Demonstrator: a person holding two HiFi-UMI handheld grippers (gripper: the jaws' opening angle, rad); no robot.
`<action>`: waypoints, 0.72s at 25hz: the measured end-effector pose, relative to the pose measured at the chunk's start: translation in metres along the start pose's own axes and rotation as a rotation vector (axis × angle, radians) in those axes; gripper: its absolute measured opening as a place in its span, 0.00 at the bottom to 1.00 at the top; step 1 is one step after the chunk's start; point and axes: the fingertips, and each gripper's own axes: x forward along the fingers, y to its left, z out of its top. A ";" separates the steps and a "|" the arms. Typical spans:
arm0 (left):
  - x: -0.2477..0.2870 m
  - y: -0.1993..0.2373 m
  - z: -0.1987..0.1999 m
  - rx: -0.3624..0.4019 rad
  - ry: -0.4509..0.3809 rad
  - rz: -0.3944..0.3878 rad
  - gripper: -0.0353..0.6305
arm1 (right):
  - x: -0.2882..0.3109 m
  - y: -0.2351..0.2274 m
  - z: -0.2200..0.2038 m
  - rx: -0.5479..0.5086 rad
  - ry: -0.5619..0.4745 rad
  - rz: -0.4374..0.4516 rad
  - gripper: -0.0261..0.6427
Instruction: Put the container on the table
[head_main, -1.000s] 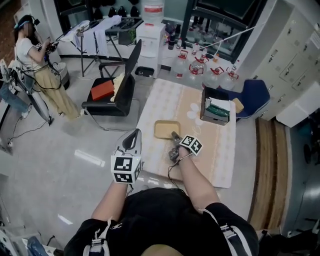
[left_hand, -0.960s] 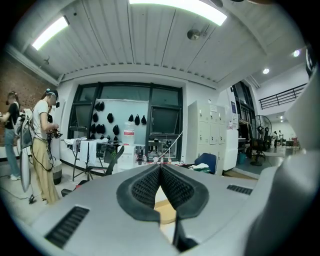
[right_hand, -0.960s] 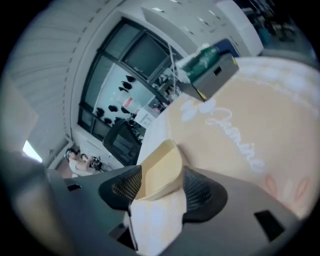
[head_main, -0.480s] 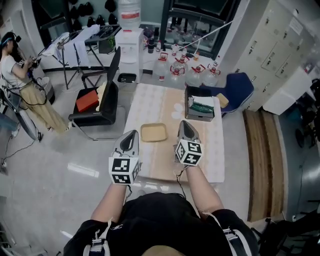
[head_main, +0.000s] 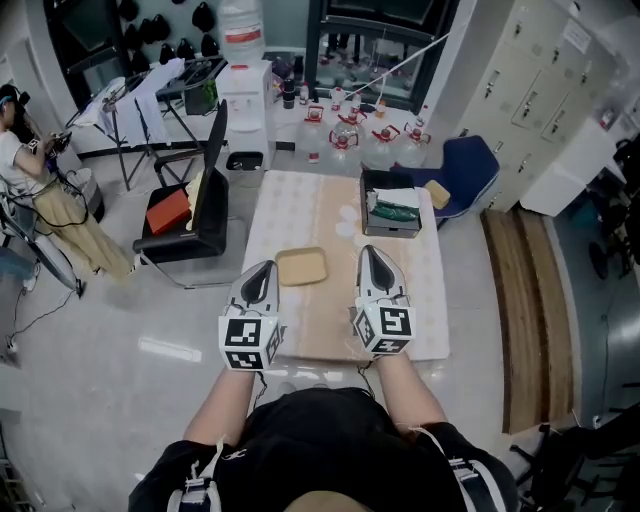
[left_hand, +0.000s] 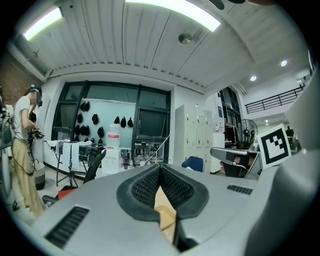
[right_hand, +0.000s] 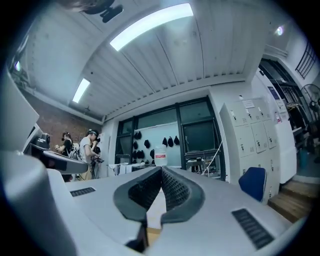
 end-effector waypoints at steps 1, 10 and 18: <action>0.000 -0.001 0.000 0.001 0.000 0.000 0.07 | -0.001 0.000 -0.001 0.007 0.000 0.005 0.06; -0.003 -0.003 0.005 0.011 -0.010 -0.005 0.07 | -0.002 0.009 -0.007 0.060 -0.005 0.050 0.06; -0.004 -0.007 0.004 0.007 -0.010 0.002 0.07 | -0.008 0.008 -0.006 0.056 0.003 0.052 0.06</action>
